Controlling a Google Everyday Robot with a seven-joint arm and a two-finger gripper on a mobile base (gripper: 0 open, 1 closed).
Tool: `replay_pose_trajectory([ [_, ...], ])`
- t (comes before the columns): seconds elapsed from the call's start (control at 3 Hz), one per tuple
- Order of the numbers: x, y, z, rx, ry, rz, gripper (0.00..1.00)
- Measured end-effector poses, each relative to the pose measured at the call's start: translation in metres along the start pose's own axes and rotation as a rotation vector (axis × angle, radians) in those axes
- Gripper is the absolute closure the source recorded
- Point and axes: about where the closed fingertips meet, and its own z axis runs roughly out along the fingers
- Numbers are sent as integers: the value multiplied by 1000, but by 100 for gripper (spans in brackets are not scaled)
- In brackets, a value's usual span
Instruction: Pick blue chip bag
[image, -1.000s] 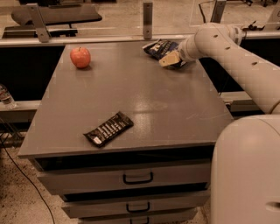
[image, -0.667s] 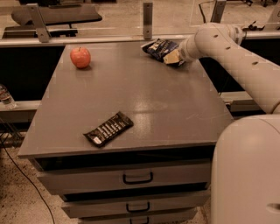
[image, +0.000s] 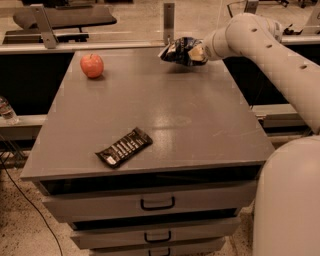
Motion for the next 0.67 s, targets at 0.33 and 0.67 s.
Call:
replay_pose_trajectory([
  [0.33,-41,32,-9,-112,-108,-51,100],
  [0.67,-81,74,-21,-256,-214,-81,100],
])
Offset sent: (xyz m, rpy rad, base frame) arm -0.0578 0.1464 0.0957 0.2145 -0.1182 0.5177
